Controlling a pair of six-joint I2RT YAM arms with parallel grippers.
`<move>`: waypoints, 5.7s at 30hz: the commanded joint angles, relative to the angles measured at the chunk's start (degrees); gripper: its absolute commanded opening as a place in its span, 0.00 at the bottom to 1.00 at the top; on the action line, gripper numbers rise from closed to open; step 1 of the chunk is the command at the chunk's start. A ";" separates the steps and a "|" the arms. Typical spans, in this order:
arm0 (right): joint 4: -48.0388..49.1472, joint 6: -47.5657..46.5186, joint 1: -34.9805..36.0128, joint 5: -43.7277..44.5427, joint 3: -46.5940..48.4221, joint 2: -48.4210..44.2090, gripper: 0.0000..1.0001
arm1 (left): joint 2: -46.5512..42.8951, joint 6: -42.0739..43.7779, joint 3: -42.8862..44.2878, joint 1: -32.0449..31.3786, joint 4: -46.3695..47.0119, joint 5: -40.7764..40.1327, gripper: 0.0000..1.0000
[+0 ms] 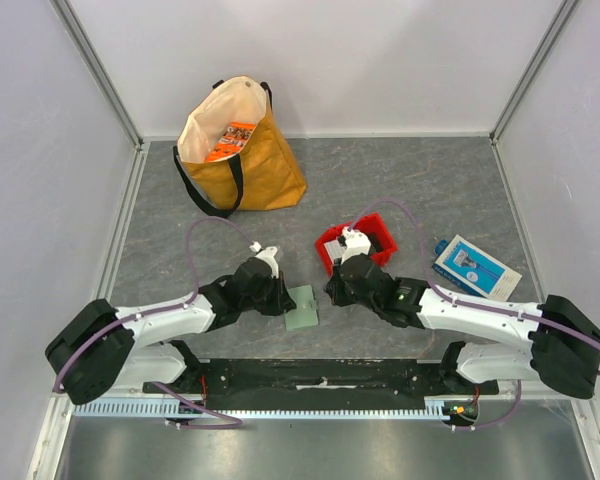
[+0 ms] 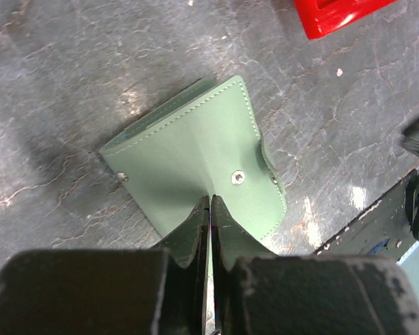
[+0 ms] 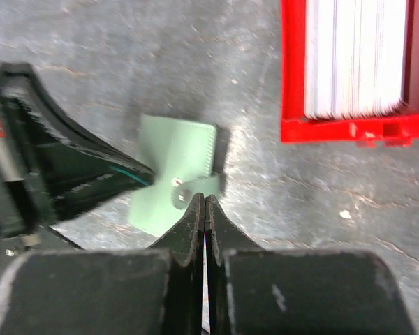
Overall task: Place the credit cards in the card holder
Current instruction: Close the card holder at the center of the board.
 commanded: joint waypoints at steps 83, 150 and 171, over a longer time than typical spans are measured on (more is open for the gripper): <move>15.54 -11.86 -6.09 -22.56 -1.70 15.47 0.00 | 7.34 10.86 2.79 -0.22 -1.64 2.12 0.02; -18.12 -11.51 -10.66 -16.85 15.26 40.52 0.06 | 9.28 11.83 2.18 -0.13 0.46 2.21 0.02; 5.07 -3.60 -9.95 -14.30 0.33 9.08 0.53 | -0.56 9.55 2.00 -0.13 -4.09 -2.62 0.08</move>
